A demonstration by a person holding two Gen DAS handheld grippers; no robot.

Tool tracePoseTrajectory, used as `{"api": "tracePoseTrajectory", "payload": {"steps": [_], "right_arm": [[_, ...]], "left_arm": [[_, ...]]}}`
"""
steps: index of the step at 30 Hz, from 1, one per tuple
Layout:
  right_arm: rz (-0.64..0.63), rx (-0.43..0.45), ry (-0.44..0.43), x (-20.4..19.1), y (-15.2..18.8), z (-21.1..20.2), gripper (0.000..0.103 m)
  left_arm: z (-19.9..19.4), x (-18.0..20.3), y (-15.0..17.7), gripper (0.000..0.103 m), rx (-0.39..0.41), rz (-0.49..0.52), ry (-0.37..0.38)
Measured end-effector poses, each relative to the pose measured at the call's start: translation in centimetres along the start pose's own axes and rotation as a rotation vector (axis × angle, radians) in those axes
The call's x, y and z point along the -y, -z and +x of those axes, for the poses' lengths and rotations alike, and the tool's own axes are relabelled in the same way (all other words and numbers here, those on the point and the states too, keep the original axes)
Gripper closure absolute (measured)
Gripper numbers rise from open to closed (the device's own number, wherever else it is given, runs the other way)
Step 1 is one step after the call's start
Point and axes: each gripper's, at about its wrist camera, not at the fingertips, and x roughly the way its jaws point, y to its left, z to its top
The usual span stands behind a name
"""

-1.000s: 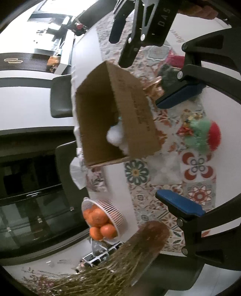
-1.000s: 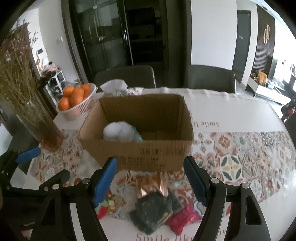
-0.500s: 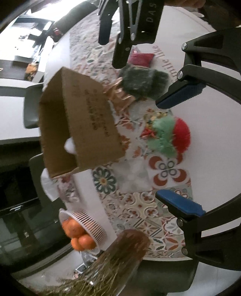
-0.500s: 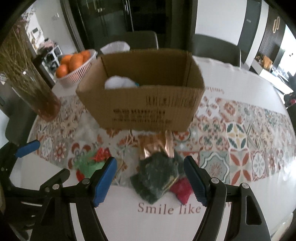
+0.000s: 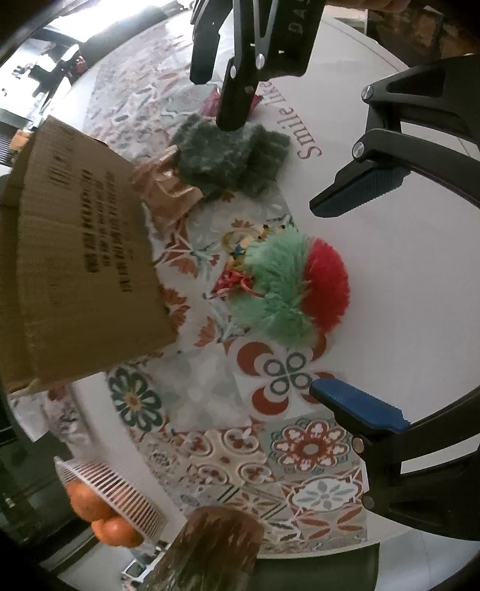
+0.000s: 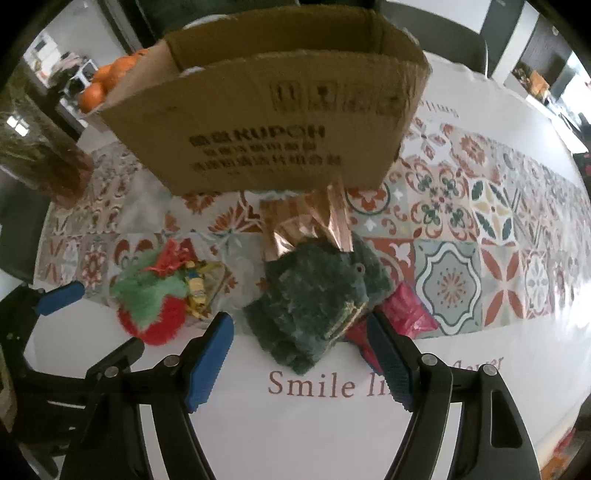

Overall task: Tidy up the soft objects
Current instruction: 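Grasp the dark green knitted plush with the right tool while the left tool grasps the green-red fuzzy plush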

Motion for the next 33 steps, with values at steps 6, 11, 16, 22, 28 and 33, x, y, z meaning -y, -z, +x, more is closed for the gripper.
{"api": "tracePoseTrajectory", "payload": {"steps": [6, 11, 16, 22, 28, 33], "right_arm": [[0.044, -0.061, -0.009, 0.9, -0.2, 2.6, 0.028], [0.048, -0.087, -0.002, 0.9, -0.5, 4.7, 0.028], [0.054, -0.113, 0.002, 0.7, -0.8, 6.6, 0.027], [0.062, -0.161, 0.003, 0.1, -1.1, 8.5, 0.027], [0.080, -0.146, -0.012, -0.1, -1.9, 9.6, 0.027], [0.089, -0.106, -0.019, 0.6, -2.2, 10.1, 0.028]], "left_arm": [[2.7, 0.5, -0.2, 0.014, -0.067, 0.018, 0.006], [4.7, 0.5, -0.4, 0.014, -0.106, 0.018, 0.006], [6.3, 0.1, -0.6, 0.015, -0.121, 0.008, 0.003], [7.5, -0.3, -0.8, 0.024, -0.115, 0.005, 0.004], [9.3, -0.3, -1.5, 0.031, -0.114, -0.028, 0.047], [9.9, -0.4, -1.8, 0.045, -0.098, -0.043, 0.062]]}}
